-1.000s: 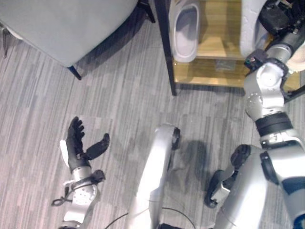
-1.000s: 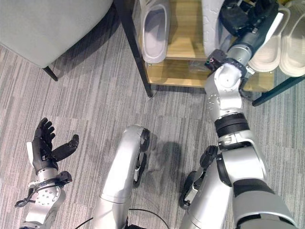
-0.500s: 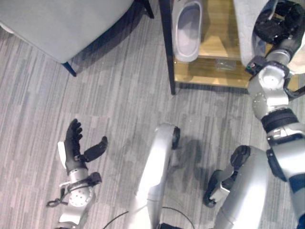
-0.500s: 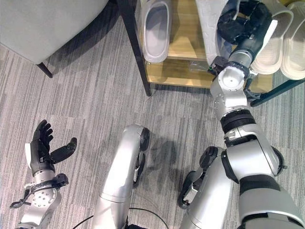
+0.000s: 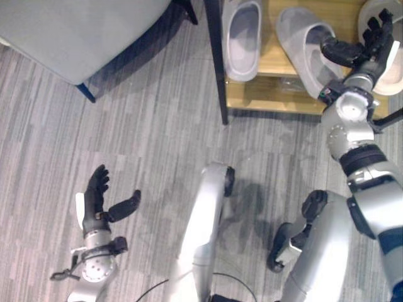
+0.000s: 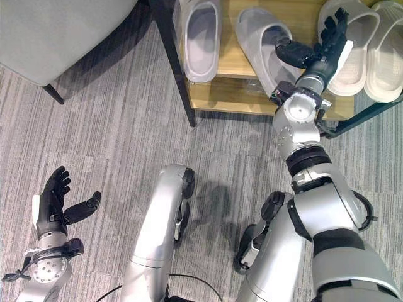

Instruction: Arrange the slippers neatly on the shoe rack.

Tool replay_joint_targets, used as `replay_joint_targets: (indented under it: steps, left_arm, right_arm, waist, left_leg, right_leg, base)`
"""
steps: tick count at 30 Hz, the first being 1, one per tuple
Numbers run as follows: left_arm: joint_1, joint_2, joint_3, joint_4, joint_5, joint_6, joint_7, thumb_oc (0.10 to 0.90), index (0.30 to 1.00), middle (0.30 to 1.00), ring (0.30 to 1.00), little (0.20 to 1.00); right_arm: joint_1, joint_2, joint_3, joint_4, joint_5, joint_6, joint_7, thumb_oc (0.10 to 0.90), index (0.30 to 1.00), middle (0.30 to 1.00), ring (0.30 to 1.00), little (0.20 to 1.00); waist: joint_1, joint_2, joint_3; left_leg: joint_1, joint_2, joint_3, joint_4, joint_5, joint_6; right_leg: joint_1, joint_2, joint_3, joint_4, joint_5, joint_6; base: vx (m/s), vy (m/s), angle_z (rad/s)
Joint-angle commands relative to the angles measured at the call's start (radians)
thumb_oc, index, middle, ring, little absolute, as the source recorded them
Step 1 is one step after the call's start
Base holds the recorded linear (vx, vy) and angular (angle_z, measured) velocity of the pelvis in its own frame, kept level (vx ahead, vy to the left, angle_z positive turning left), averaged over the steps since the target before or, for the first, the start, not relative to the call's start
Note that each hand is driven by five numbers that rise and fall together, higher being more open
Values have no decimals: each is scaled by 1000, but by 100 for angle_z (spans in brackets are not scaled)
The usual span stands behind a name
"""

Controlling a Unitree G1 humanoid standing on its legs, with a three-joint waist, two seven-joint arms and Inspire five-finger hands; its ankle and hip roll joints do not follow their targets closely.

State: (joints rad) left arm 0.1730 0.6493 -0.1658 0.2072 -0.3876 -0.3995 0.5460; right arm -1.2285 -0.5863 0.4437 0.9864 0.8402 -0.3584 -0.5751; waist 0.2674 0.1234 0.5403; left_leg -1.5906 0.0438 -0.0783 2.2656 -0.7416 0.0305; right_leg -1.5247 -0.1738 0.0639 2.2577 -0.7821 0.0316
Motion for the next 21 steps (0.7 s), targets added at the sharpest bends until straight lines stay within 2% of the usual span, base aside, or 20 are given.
replay_joint_targets:
  steps: [1, 3, 6, 9, 12, 18, 21]
  left_arm:
    - [-10, 78, 7, -20, -20, -57, 10, 800, 900, 900, 900, 900]
    - [-15, 83, 5, -18, -19, -56, 5, 800, 900, 900, 900, 900]
    - [-33, 94, 1, -7, -12, -45, -15, 800, 900, 900, 900, 900]
    - [-45, 90, -5, 21, -31, -38, -25, 800, 900, 900, 900, 900]
    - [-68, 85, -54, 49, -34, -25, -54, 800, 900, 900, 900, 900]
    - [-90, 79, -70, 86, -19, -17, -61, 800, 900, 900, 900, 900]
    - [-112, 75, -75, 109, 24, -23, -45, 800, 900, 900, 900, 900]
  right_arm:
    - [-156, -10, -6, -128, 50, -144, 23, 800, 900, 900, 900, 900]
    - [-141, -5, -14, -153, 61, -149, 31, 800, 900, 900, 900, 900]
    - [-157, -10, 31, -200, 73, -127, 74, 800, 900, 900, 900, 900]
    - [-140, 4, 18, -238, 113, -141, 98, 800, 900, 900, 900, 900]
    - [-144, 9, 27, -232, 120, -137, 112, 800, 900, 900, 900, 900]
    - [-120, 5, 11, -294, 40, -159, 88, 800, 900, 900, 900, 900]
    - [-85, 8, -46, -346, -6, -195, 67, 800, 900, 900, 900, 900]
  waist:
    - [26, 14, -20]
    - [26, 14, -20]
    - [24, 9, -20]
    - [19, 5, -20]
    - [11, -2, -20]
    - [-2, -9, -20]
    - [-8, -11, -20]
  left_leg:
    - [21, 25, -87, -3, -131, 48]
    - [21, 25, -89, -4, -130, 47]
    - [21, 27, -94, -6, -125, 44]
    - [21, 28, -96, -6, -124, 44]
    - [21, 29, -97, -7, -121, 43]
    - [21, 28, -96, -10, -117, 43]
    - [21, 23, -94, -9, -116, 43]
  right_leg:
    - [-45, -40, 40, -44, 77, -99]
    - [-45, -40, 39, -45, 77, -98]
    - [-45, -42, 35, -51, 80, -99]
    - [-45, -40, 37, -52, 83, -98]
    - [-45, -39, 39, -57, 87, -94]
    - [-45, -35, 39, -60, 86, -95]
    - [-45, -35, 39, -58, 83, -96]
  base:
    - [0, 0, 0]
    - [0, 0, 0]
    - [0, 0, 0]
    - [0, 0, 0]
    - [-23, 2, -1]
    - [0, 0, 0]
    - [0, 0, 0]
